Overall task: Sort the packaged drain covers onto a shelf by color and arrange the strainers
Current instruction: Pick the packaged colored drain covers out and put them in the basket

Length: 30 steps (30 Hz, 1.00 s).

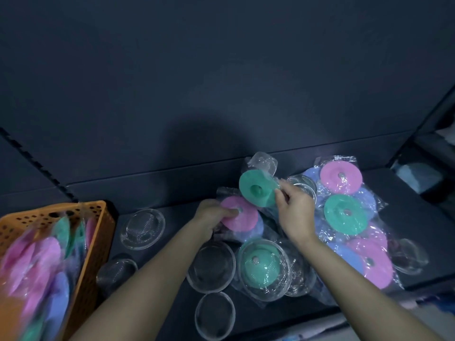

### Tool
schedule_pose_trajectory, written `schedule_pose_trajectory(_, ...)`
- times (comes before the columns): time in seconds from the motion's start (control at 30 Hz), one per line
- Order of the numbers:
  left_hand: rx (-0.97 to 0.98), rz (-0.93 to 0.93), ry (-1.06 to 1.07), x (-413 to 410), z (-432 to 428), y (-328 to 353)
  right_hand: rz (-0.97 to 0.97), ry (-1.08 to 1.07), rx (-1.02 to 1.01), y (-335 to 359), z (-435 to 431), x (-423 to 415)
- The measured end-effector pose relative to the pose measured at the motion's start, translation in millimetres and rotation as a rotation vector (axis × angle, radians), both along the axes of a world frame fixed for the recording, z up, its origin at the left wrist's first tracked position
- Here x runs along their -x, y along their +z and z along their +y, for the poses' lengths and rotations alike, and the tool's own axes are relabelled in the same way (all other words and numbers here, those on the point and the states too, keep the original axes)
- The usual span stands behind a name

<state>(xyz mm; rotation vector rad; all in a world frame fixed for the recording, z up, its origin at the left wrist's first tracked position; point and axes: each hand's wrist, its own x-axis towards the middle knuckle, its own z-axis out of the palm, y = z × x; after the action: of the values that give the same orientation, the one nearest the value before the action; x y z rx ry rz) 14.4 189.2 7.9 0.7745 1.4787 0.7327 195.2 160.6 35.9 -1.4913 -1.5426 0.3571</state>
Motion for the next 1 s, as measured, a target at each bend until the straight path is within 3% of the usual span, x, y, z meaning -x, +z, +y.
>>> schedule_pose_trajectory(0.2, -0.119, -0.089, 0.108, 1, -1, 16, 0.095, -0.035, 0.070, 5, 5, 0)
schedule_pose_trajectory(0.4, -0.295, 0.134, 0.280, 12, -13, 34, 0.229, -0.036, 0.075, 17, 5, 11)
schedule_pose_trajectory(0.6, -0.462, 0.166, 0.366, 20, -43, 49, 0.313, -0.008, 0.056, 28, 0, 31)
schedule_pose_trajectory(0.83, -0.509, 0.237, 0.427, 52, -70, 55, 0.398, -0.015, 0.149, 37, -16, 65)
schedule_pose_trajectory(1.0, -0.553, 0.272, 0.388, 83, -82, 66, 0.647, -0.017, 0.257, 42, -22, 96)
